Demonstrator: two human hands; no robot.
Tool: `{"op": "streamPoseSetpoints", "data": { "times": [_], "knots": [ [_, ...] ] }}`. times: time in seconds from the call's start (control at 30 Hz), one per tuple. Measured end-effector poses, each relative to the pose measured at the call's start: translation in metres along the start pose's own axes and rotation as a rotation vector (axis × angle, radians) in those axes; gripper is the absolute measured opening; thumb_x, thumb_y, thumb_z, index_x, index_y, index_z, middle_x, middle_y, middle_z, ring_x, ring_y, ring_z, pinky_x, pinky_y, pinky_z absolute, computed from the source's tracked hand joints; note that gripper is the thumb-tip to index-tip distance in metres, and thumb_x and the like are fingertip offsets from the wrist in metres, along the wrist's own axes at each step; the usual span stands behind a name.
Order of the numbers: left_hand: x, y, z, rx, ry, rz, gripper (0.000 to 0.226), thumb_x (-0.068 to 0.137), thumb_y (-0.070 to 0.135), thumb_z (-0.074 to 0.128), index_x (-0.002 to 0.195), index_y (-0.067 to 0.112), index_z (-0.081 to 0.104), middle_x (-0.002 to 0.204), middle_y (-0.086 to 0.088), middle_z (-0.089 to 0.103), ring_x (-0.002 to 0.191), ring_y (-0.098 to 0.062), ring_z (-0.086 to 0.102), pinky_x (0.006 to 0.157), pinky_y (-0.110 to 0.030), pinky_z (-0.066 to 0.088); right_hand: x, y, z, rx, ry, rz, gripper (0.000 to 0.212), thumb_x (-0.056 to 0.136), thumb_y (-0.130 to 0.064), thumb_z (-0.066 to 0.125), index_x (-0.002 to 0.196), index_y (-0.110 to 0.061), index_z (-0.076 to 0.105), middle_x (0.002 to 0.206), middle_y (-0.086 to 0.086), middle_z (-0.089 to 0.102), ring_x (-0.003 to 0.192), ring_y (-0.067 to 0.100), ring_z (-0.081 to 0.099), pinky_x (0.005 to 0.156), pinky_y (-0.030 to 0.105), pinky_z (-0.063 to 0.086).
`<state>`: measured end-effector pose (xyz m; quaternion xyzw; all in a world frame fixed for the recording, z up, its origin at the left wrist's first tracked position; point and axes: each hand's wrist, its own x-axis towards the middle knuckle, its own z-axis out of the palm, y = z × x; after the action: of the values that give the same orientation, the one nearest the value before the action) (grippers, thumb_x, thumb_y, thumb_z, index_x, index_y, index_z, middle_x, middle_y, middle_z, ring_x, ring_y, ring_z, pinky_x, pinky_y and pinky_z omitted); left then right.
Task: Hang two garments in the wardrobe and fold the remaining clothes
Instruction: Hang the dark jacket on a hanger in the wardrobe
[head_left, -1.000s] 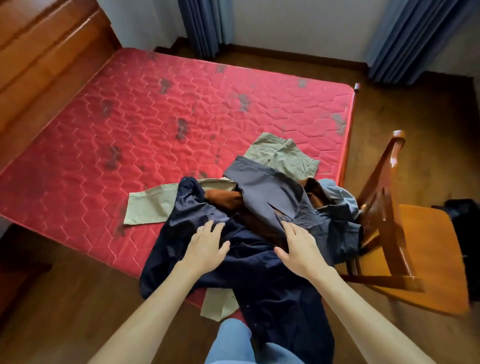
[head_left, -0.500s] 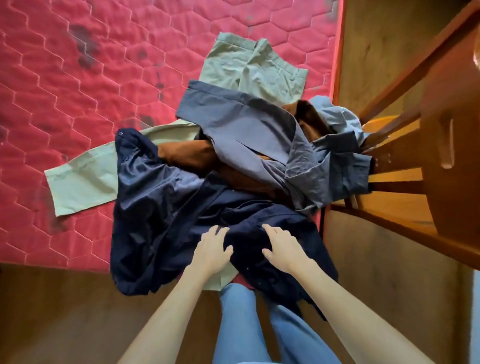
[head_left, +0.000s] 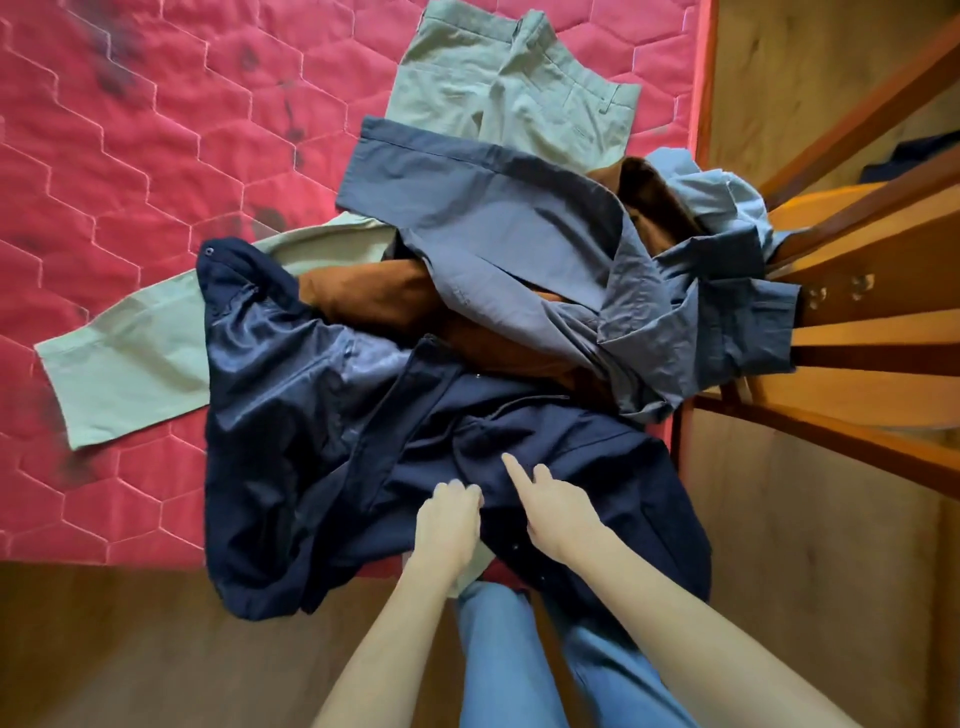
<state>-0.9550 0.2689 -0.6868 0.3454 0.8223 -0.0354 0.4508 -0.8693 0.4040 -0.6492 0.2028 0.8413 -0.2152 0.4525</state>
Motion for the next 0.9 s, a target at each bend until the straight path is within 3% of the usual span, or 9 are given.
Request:
{"op": "streamPoseSetpoints", "data": {
  "times": [0.13,0.33,0.43,0.5,0.63,0.7,0.77,0.83,0.9],
  "knots": [
    [0.005,-0.032,-0.011,-0.098,0.380,-0.081,0.039,0.086,0.021,0.069,0.122,0.009,0.061,0.118,-0.014,0.058,0.104,-0.035,0.057,0.081,-0.044,0.051,0.010,0.005,-0.014,0.099,-0.019,0.064,0.083,0.092,-0.023,0.062,0.156,-0.006,0.010,0.127,0.018,0.060,0.114,0.039,0.059,0.085,0.039,0.046],
    [-0.014,-0.057,-0.050,-0.184,0.364,-0.149,0.065,0.091,0.038,0.064,0.144,0.007,0.045,0.153,-0.024,0.035,0.142,-0.039,0.031,0.114,-0.049,0.030,-0.025,0.002,-0.046,0.296,0.187,0.033,0.051,0.088,-0.043,0.064,0.134,-0.023,0.055,0.121,0.005,0.069,0.116,0.030,0.060,0.087,0.037,0.046],
    [-0.032,-0.057,-0.075,-0.312,0.289,-0.235,0.073,0.096,0.047,0.054,0.155,0.012,0.029,0.162,-0.018,0.021,0.149,-0.034,0.020,0.119,-0.045,0.022,-0.063,-0.001,-0.064,0.396,0.297,-0.071,0.025,0.085,-0.036,0.061,0.107,-0.027,0.068,0.102,-0.001,0.074,0.100,0.028,0.065,0.077,0.038,0.049],
    [-0.044,-0.056,-0.092,-0.410,0.219,-0.227,0.075,0.097,0.053,0.047,0.157,0.015,0.024,0.162,-0.012,0.027,0.148,-0.030,0.026,0.119,-0.044,0.027,-0.095,-0.002,-0.074,0.509,0.346,-0.127,0.019,0.082,-0.035,0.059,0.096,-0.024,0.067,0.088,-0.003,0.073,0.085,0.025,0.066,0.071,0.041,0.050],
    [-0.066,-0.043,-0.126,-0.634,0.093,-0.281,0.073,0.092,0.050,0.058,0.149,0.010,0.037,0.142,-0.011,0.055,0.130,-0.030,0.052,0.107,-0.038,0.042,-0.156,-0.001,-0.102,0.718,0.429,-0.279,0.011,0.085,-0.026,0.059,0.086,-0.020,0.069,0.073,-0.005,0.069,0.068,0.015,0.062,0.065,0.041,0.050],
    [-0.078,-0.033,-0.146,-0.710,0.080,-0.274,0.045,0.087,0.046,0.065,0.111,0.008,0.065,0.107,-0.006,0.069,0.095,-0.022,0.064,0.088,-0.033,0.049,-0.182,0.004,-0.119,0.765,0.482,-0.307,0.010,0.086,-0.016,0.062,0.085,-0.021,0.071,0.072,-0.007,0.069,0.067,0.008,0.061,0.064,0.035,0.049],
    [-0.099,-0.013,-0.176,-0.837,0.133,-0.211,0.028,0.089,0.034,0.067,0.074,0.011,0.062,0.071,0.001,0.062,0.064,-0.013,0.055,0.067,-0.027,0.043,-0.202,0.013,-0.133,0.798,0.532,-0.303,0.010,0.087,-0.016,0.063,0.084,-0.021,0.071,0.073,-0.006,0.070,0.068,0.011,0.061,0.065,0.035,0.050],
    [-0.121,0.008,-0.208,-0.939,0.178,-0.166,0.031,0.093,0.018,0.064,0.063,0.012,0.061,0.057,0.008,0.062,0.054,-0.005,0.055,0.055,-0.019,0.041,-0.218,0.022,-0.146,0.828,0.604,-0.279,0.006,0.087,-0.023,0.066,0.085,-0.022,0.071,0.076,-0.003,0.071,0.074,0.021,0.066,0.068,0.043,0.054],
    [-0.138,0.025,-0.239,-0.981,0.214,-0.087,0.027,0.094,0.015,0.062,0.069,0.007,0.067,0.064,0.006,0.067,0.064,-0.009,0.062,0.060,-0.021,0.045,-0.234,0.030,-0.161,0.854,0.668,-0.282,0.008,0.087,-0.021,0.071,0.092,-0.027,0.073,0.083,-0.008,0.073,0.079,0.012,0.069,0.073,0.040,0.057]
  ]
}}
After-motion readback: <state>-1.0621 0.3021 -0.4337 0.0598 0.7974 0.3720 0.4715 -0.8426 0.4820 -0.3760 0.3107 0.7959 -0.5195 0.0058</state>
